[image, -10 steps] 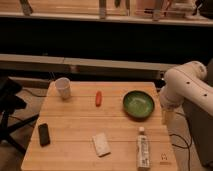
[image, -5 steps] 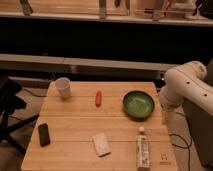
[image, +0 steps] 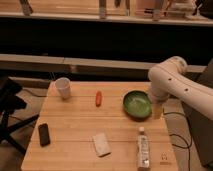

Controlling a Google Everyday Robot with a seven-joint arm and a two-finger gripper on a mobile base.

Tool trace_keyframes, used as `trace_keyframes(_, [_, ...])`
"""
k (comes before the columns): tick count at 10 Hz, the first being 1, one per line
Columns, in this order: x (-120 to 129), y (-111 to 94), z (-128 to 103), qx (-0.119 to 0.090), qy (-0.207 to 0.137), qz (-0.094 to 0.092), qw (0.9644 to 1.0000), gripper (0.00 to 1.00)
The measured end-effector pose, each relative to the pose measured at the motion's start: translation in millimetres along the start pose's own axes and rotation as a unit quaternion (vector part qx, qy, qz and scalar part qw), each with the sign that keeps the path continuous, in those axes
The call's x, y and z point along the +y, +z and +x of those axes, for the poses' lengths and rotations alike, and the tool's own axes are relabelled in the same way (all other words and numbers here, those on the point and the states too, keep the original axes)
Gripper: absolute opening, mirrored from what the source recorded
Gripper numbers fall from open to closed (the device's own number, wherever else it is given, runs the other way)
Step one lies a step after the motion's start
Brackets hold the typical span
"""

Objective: Drag the pepper across the table

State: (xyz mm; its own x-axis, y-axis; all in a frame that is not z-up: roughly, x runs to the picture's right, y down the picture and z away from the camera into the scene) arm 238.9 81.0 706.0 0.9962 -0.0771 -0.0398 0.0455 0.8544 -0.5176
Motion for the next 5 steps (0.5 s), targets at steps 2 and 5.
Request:
trace_keyframes(2, [-3, 0, -1, 0.006, -0.015, 0.002, 0.9999, 0.80])
trace_keyframes(5, [-18, -1, -32, 0.009, -0.054, 0.010, 0.9984, 0.80])
